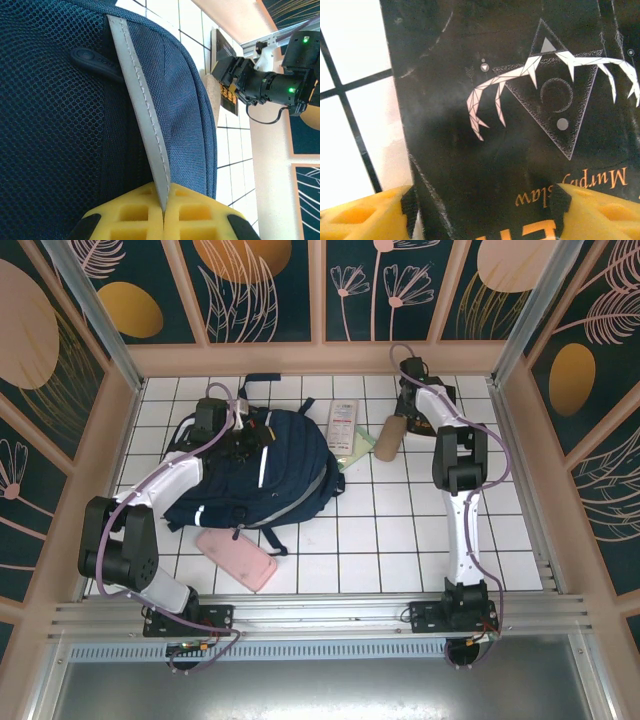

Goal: Pack the student bag

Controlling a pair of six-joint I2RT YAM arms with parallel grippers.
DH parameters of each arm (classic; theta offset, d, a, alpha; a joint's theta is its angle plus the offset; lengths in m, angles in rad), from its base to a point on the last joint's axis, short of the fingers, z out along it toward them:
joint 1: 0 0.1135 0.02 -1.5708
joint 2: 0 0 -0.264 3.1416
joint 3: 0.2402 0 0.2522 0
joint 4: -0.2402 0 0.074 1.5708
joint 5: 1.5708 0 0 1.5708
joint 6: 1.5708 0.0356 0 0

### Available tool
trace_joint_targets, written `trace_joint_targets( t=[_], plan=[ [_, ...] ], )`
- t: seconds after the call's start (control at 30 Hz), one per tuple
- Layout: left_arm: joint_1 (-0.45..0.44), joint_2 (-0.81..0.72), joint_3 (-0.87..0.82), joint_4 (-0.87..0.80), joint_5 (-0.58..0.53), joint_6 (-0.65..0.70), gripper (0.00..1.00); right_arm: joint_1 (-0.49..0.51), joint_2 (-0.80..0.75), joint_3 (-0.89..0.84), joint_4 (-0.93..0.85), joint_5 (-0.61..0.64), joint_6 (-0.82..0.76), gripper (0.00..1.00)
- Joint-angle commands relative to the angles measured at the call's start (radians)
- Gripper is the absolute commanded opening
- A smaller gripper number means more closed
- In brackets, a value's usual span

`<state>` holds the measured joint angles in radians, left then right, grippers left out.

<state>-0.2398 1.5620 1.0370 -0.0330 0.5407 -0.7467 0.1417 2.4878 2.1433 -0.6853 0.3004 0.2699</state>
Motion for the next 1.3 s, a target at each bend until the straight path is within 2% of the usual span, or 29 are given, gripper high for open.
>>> trace_joint_targets(
  t=[0.0, 0.17, 0.27, 0.47, 0.73, 0.8, 0.9, 0.97, 1.1, 1.27],
  plan=[
    [0.010, 0.008, 0.012, 0.070, 0.016, -0.014, 0.00, -0.025, 0.003, -0.046, -0.011, -0.085, 0.024, 0.61],
    [0.010, 0.004, 0.009, 0.068, 0.010, -0.008, 0.00, -0.066, -0.023, -0.132, 0.053, -0.213, 0.071, 0.36],
    [0.011, 0.005, 0.009, 0.067, 0.006, -0.006, 0.00, -0.078, -0.041, -0.182, 0.088, -0.248, 0.086, 0.21],
    [0.012, 0.007, 0.011, 0.061, 0.001, 0.000, 0.00, -0.096, -0.099, -0.283, 0.155, -0.280, 0.121, 0.01],
    [0.010, 0.020, 0.012, 0.054, -0.008, 0.003, 0.00, -0.107, -0.305, -0.521, 0.284, -0.280, 0.231, 0.00],
    [0.010, 0.027, 0.011, 0.049, -0.008, 0.000, 0.11, -0.105, -0.372, -0.606, 0.321, -0.310, 0.277, 0.00],
    [0.009, 0.034, 0.008, 0.048, -0.016, -0.008, 0.32, -0.105, -0.502, -0.763, 0.392, -0.360, 0.372, 0.00],
    [0.003, 0.038, 0.009, 0.040, -0.022, -0.008, 0.40, -0.106, -0.592, -0.886, 0.455, -0.412, 0.448, 0.00],
    [-0.002, 0.026, 0.029, 0.008, -0.045, 0.028, 0.48, -0.102, -0.711, -1.058, 0.515, -0.521, 0.583, 0.00],
    [-0.022, -0.050, 0.082, -0.102, -0.199, 0.129, 0.52, -0.078, -0.870, -1.266, 0.633, -0.659, 0.735, 0.00]
  ],
)
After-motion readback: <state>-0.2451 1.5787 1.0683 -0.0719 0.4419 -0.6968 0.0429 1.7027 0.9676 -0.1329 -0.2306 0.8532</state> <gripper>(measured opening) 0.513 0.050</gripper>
